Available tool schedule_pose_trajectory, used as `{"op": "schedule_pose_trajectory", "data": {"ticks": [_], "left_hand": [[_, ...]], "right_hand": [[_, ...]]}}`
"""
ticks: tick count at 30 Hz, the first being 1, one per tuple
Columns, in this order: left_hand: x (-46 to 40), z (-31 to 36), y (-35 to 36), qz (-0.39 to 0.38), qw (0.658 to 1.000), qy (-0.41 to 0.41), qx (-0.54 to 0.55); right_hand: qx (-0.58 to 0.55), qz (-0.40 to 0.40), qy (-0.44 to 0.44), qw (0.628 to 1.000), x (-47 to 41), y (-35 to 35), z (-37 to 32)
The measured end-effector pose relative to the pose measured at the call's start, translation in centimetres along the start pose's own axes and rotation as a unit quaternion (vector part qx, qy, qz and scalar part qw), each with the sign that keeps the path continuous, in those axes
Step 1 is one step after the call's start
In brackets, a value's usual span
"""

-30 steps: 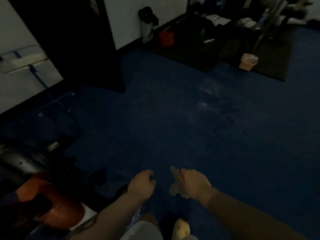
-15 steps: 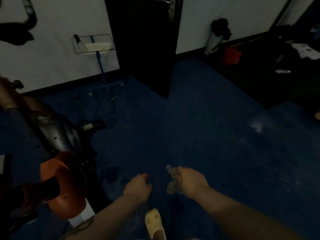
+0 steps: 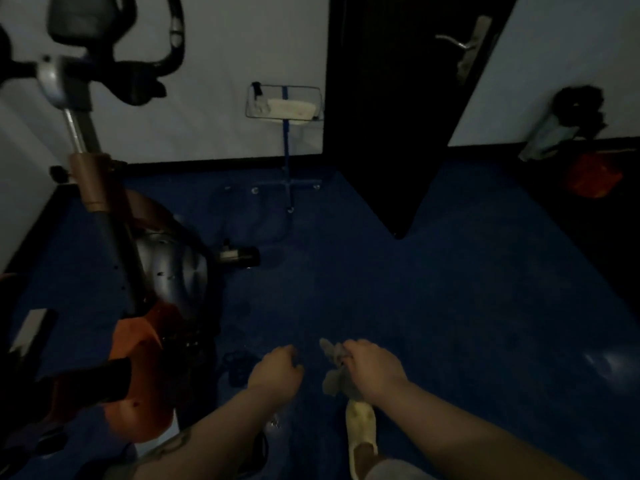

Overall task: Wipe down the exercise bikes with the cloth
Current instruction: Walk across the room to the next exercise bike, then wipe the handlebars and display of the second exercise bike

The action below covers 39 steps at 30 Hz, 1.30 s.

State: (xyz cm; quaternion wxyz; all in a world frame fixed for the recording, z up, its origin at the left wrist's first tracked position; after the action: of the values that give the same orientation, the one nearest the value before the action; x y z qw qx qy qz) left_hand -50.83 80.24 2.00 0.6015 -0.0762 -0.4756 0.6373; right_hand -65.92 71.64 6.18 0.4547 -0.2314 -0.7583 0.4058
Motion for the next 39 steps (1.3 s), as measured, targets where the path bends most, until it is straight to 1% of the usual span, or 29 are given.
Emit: {"op": "schedule_pose_trajectory", "data": {"ticks": [5, 8, 10, 14, 17, 23, 26, 31, 36, 39], "left_hand": [[-4.9, 1.9, -2.7, 0.056, 0.997, -0.048, 0.025], [-7.2, 2.7, -4.6, 0.094, 0.992, -0.073, 0.048], [-7.8, 2.5, -5.7, 0.106, 0.988, -0.093, 0.068], [-9.1, 0.2, -8.5, 0.125, 0.979, -0.137, 0.089], [-11.1, -2.3, -11.4, 0.136, 0.973, -0.152, 0.103], [-14.6, -7.4, -19.4, 0.167, 0.964, -0.180, 0.104], [-16.0, -9.6, -23.3, 0.183, 0.960, -0.192, 0.094], [-18.7, -11.4, -28.0, 0.206, 0.952, -0.194, 0.119], [-21.8, -13.3, -33.1, 0.264, 0.936, -0.199, 0.119], [-22.7, -13.6, -36.4, 0.317, 0.918, -0.195, 0.138]], "right_hand": [[0.045, -0.009, -0.088, 0.995, -6.3, -3.9, -1.3], [0.052, -0.019, -0.117, 0.992, -10.2, -6.3, -2.2], [0.064, -0.030, -0.126, 0.990, -12.4, -7.6, -3.2], [0.069, -0.048, -0.152, 0.985, -16.9, -9.1, -6.3], [0.090, -0.055, -0.176, 0.979, -20.4, -9.7, -9.8], [0.088, -0.055, -0.196, 0.975, -27.0, -11.6, -17.4], [0.068, -0.043, -0.207, 0.975, -29.3, -12.9, -21.0], [0.049, -0.050, -0.229, 0.971, -32.7, -14.6, -25.8], [-0.001, -0.046, -0.271, 0.961, -36.6, -17.7, -31.4], [-0.045, -0.043, -0.301, 0.952, -38.7, -20.6, -34.1]]}}
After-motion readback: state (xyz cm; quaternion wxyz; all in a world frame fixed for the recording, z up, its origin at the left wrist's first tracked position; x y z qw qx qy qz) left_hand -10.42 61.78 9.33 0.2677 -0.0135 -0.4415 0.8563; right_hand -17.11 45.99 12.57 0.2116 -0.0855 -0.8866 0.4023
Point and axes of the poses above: each hand's wrist, its own x-axis away from the middle knuckle, its own y-axis out of the palm, z = x × y, the point moved 6 cm from there along -x, towards the middle knuckle, and after that the axes turned 9 degrees about y, right-handed, at the moved point
